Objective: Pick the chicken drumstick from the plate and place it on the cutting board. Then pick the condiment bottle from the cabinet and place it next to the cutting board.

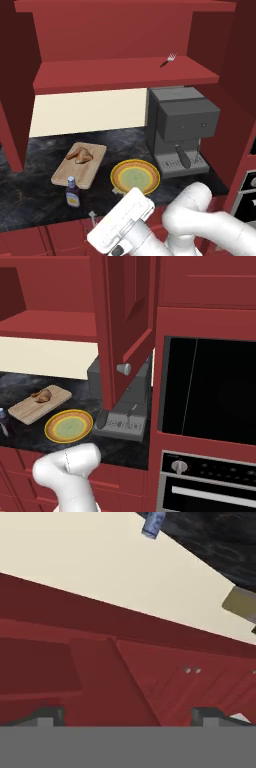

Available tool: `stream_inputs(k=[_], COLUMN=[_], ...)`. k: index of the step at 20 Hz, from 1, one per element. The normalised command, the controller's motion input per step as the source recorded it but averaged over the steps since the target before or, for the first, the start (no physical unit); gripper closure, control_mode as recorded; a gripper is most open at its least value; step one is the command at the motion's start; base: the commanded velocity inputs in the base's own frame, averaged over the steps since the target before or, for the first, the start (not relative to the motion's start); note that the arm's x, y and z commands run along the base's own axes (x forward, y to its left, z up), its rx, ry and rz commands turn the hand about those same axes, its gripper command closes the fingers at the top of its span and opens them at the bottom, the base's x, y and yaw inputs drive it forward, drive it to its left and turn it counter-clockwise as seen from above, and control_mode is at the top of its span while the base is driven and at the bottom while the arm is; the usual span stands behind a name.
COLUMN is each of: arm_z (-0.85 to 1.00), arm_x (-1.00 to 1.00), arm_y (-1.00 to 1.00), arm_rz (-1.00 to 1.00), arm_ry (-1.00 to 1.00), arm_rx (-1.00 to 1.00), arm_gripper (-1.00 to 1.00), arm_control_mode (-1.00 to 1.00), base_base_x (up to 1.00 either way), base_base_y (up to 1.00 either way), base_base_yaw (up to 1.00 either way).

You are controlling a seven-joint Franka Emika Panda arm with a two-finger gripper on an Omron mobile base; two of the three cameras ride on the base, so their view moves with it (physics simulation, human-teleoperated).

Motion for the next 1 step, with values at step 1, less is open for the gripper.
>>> stream_inputs(k=[1], arm_z=[0.32], arm_x=[-0.72], arm_y=[0.00], arm_rz=[-0.06], arm_ry=[-0.15], arm_rx=[0.00], arm_gripper=[-1.00], arm_control_mode=[-1.00], base_base_x=[0.00], base_base_y=[0.00], base_base_yaw=[0.00])
